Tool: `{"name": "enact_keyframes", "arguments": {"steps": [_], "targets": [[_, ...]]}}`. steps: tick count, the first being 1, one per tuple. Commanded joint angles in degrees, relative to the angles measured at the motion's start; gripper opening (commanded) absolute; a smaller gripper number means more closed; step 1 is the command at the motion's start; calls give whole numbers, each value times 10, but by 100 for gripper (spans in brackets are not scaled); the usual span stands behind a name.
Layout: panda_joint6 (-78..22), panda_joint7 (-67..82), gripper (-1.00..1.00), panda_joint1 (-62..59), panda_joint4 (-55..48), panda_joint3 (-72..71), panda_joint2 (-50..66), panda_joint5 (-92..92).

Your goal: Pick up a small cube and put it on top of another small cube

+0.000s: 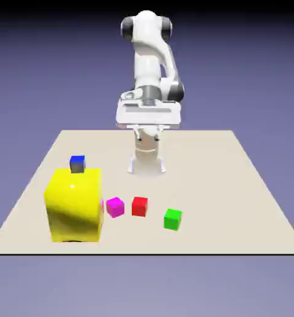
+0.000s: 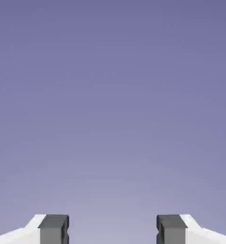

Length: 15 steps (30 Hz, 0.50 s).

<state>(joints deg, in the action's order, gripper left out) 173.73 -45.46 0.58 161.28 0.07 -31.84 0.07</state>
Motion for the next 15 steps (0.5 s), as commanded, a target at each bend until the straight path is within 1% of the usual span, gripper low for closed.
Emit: {"name": "enact_keyframes", "arguments": {"steps": [1,15], "targets": [[-2,-25,0,-1,2,1,7,1],[-35,-374,0,-14,35,8,101,9]]}}
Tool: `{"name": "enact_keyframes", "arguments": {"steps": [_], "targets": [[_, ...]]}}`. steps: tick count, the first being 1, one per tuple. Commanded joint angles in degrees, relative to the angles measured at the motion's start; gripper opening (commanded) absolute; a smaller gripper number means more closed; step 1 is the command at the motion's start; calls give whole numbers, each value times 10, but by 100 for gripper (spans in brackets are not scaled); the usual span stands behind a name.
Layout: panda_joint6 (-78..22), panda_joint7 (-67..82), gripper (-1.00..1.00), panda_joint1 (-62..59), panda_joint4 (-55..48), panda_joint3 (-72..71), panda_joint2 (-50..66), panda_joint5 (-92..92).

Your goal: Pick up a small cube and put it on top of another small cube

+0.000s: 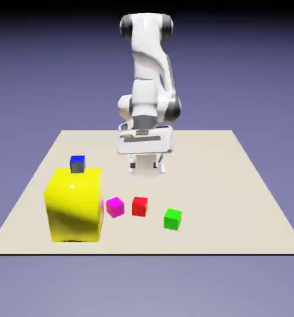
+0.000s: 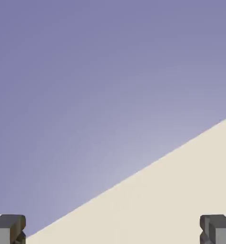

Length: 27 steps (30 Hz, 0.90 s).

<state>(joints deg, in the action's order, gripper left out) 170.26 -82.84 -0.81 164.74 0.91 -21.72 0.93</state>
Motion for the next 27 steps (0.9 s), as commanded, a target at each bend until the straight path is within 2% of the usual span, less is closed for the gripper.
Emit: {"name": "enact_keyframes", "arguments": {"steps": [1,24,27], "targets": [[-2,-25,0,-1,2,1,7,1],[-55,-598,0,-22,55,13,162,14],[-38,-601,0,-24,52,13,183,17]]}}
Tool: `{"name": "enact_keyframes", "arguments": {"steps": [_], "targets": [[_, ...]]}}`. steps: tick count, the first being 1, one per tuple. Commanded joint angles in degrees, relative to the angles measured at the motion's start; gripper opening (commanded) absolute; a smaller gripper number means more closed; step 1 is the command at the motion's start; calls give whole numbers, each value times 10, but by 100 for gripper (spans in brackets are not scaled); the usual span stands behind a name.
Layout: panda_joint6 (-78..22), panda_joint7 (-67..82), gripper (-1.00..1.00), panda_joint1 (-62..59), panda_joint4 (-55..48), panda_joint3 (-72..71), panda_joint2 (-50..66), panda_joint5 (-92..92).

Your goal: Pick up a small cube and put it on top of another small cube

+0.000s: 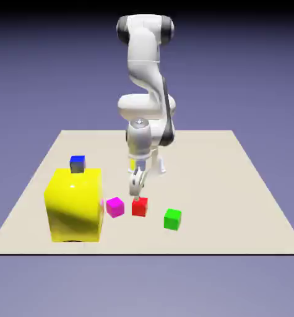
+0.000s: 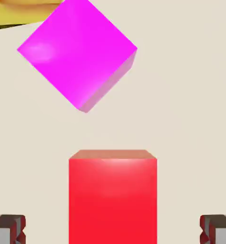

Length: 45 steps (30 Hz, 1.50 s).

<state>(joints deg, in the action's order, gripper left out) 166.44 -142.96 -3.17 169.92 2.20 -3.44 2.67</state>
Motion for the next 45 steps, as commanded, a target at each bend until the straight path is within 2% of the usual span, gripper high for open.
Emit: {"name": "enact_keyframes", "arguments": {"steps": [1,9,10,20,23,30,45], "targets": [[17,-3,0,-1,-3,0,21,4],[140,-23,0,-12,-28,-4,168,31],[140,-23,-100,-12,-28,-4,168,31],[-15,3,-100,1,3,0,-19,-3],[-12,15,-100,8,2,-12,-24,19],[-145,189,-100,-78,-99,-56,-84,69],[-507,485,-100,-345,-317,-38,-193,-31]]}}
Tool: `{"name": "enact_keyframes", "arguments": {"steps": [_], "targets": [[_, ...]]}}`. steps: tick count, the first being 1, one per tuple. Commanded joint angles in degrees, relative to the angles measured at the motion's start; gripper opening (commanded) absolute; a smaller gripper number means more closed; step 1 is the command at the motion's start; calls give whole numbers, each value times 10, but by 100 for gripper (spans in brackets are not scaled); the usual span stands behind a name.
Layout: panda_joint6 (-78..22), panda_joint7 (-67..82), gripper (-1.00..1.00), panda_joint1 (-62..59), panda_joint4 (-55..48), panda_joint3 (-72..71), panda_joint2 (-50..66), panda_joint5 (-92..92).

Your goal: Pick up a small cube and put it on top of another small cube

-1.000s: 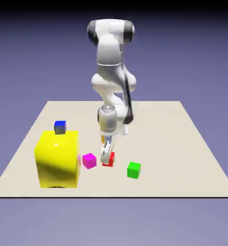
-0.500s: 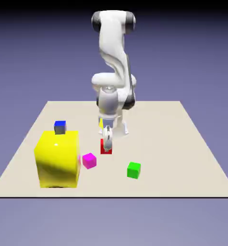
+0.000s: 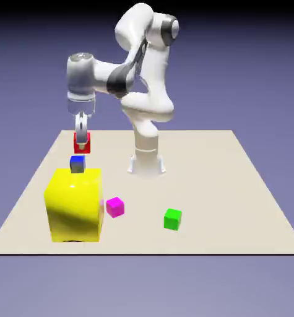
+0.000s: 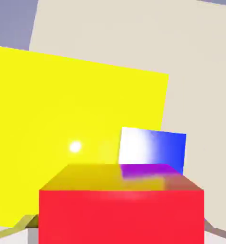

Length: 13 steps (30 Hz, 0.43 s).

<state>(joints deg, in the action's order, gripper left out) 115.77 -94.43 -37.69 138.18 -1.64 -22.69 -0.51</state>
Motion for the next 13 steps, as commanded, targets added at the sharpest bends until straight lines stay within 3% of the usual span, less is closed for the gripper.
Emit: {"name": "enact_keyframes", "arguments": {"steps": [1,6,7,13], "targets": [[-1,-1,-100,0,0,0,0,1],[112,-1,-100,0,68,-1,44,2],[112,-1,100,0,68,-1,44,2],[-1,-1,100,0,0,0,0,1]]}}
